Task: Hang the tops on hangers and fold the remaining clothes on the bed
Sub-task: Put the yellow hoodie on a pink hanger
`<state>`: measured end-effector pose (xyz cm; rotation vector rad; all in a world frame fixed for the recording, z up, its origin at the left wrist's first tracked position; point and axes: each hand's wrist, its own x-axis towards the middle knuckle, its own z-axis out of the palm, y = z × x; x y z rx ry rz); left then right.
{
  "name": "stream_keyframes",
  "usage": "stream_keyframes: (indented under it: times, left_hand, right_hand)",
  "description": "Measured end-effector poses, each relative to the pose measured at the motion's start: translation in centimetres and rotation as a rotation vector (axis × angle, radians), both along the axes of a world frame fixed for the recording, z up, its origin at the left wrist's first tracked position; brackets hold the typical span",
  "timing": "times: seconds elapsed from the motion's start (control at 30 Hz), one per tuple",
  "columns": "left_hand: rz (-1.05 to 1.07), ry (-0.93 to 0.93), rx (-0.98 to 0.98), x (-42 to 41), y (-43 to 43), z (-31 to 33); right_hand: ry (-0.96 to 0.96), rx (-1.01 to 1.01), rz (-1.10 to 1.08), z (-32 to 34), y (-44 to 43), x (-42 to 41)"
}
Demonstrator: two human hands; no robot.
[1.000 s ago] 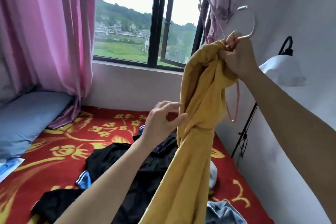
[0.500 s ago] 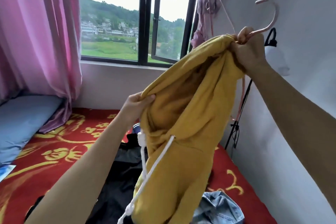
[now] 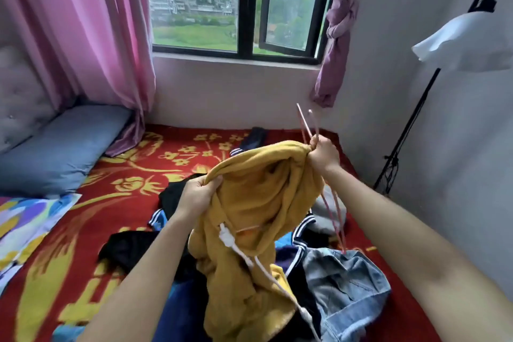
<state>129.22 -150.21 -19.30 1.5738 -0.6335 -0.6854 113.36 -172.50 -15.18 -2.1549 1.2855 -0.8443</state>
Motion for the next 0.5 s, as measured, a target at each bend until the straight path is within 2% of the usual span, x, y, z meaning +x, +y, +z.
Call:
stream_keyframes:
  times: [0.1,0.23,0.33,0.5]
  left_hand:
    - [0.104,0.016,0.146,0.3,1.5,-4.3]
    - [0.195,0.074,0.310,1.4,3.5,-10.1]
    - [0.219,0.101,0.334,0.4,4.1,-10.6]
    - [0.290,0.199,0.280,-0.7,3.8,-9.3]
  right_hand:
    - [0.175,0.163,0.002,-7.8,3.7,0.7]
    - [0.172,0.364,-0.013,-14.5,7.8,0.8]
    - [0.153,0.468,0.019,-17.3,10.1,1.0]
    - [0.253,0.593,0.066,-20.3,12.9,0.5]
